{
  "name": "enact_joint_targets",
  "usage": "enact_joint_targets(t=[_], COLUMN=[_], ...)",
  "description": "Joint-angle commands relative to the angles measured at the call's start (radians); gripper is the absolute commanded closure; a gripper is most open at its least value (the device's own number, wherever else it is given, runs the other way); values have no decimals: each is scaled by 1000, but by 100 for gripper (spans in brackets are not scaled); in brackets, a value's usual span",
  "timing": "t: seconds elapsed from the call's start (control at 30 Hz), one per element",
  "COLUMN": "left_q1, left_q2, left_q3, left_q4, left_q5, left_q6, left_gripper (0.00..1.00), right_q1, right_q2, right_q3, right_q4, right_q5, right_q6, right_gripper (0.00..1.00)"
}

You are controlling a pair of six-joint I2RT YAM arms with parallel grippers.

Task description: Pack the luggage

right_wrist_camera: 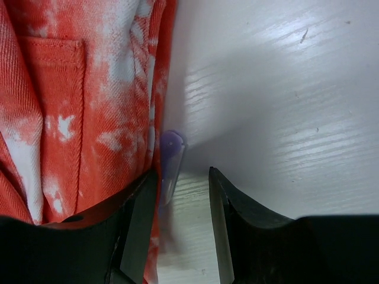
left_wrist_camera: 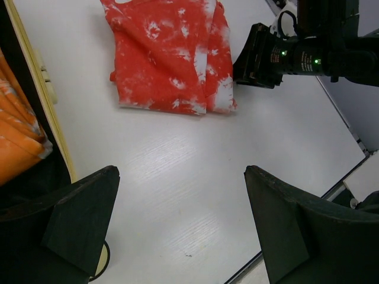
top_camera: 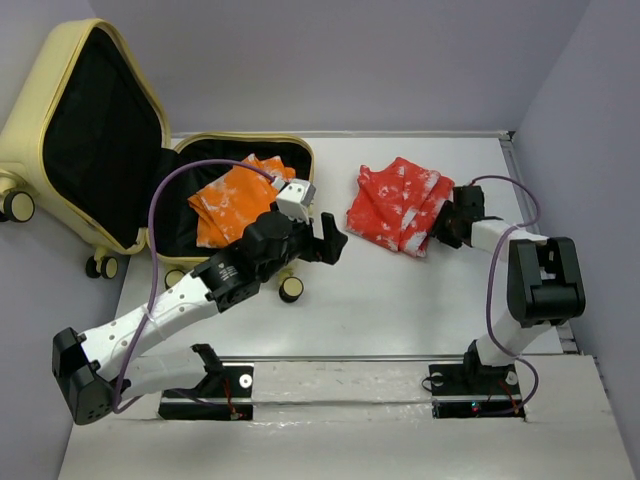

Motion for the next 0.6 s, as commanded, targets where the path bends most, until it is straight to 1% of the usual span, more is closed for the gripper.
enact_joint_targets(t=[0.0,0.1,0.2,0.3,0.33,0.37,0.5,0.53,0.57], left_q1=[-2,-2,-2,-2,-2,-2,-2,-2,-2], left_q2=[-34,-31,-39,-59,-70,-74,-97,-97,-105], left_q3=[-15,-26,-30,-38,-41,-43,-50,-50,-52], left_q4=[19,26,25,28,28,28,40,40,42], left_q5=[-33,-26,-23,-27,-33,-35,-27,-27,-26], left_q6=[18,15,12,10,10,10,7,7,9], left_gripper=[1,1,1,1,1,1,1,1,1], right_q1=[13,22,22,51,73,73,85,85,85], right_q2=[28,51,80,97,110,117,127,127,115], right_q3=[52,62,92,108,141,153,177,175,171], right_q4=[50,44,-26,-65,-135,-178,-232,-238,-240], right_q5=[-42,-39,14,33,82,91,139,160,176], right_q6=[10,-2,-7,-26,-30,-45,-47,-47,-46], right_gripper=[53,53,53,54,56,57,61,66,68])
